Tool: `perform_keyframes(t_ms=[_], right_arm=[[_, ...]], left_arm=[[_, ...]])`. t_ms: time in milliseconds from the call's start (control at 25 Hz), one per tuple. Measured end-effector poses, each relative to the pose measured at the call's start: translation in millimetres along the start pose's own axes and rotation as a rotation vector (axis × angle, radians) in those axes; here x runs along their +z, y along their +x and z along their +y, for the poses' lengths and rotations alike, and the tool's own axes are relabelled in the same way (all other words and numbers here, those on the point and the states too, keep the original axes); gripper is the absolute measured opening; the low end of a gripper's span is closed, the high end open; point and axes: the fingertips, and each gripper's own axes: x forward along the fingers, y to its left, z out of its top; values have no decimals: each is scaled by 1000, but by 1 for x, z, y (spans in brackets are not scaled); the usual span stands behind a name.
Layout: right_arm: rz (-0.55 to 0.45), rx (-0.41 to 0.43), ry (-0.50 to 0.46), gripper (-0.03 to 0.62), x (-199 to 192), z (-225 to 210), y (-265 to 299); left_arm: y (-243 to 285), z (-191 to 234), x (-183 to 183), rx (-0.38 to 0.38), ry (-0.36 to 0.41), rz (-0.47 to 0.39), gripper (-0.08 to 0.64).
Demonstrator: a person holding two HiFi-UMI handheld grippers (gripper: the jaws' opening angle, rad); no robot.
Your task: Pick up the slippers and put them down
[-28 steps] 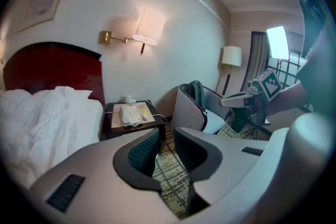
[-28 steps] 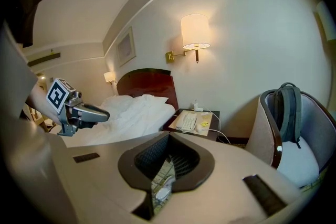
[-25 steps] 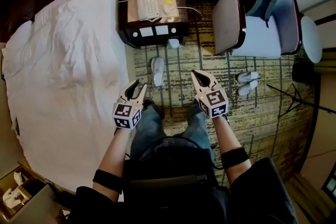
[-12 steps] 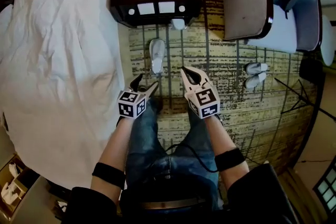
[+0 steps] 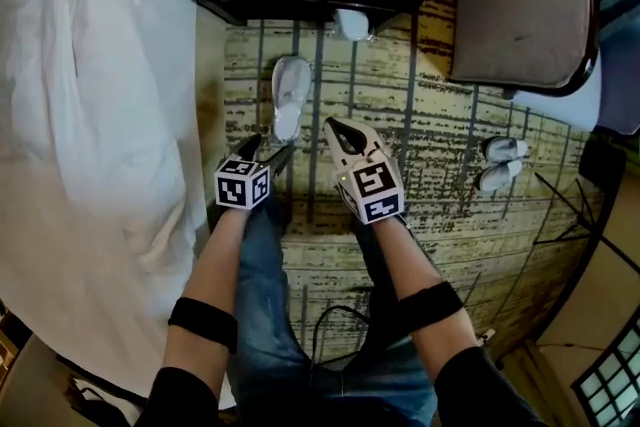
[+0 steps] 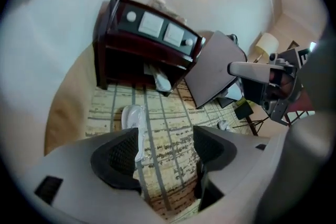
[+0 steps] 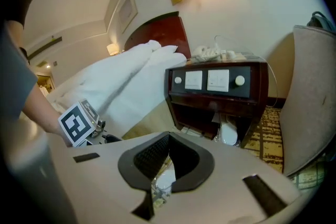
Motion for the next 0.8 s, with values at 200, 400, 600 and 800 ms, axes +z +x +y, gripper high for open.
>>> perform_keyframes(t_ms=[200, 400, 600, 800], right_arm=[[27, 13, 2, 2, -69, -18, 72], [41, 4, 12, 2, -132, -35, 119], [47, 18, 23, 2, -172, -49, 160], [53, 22, 41, 2, -199, -62, 188]], left_arm=[[93, 57, -58, -13, 59, 92, 361], [163, 106, -92, -5, 24, 112, 377], [216, 146, -117, 6, 13, 159, 436], [252, 160, -136, -46, 7, 196, 436]])
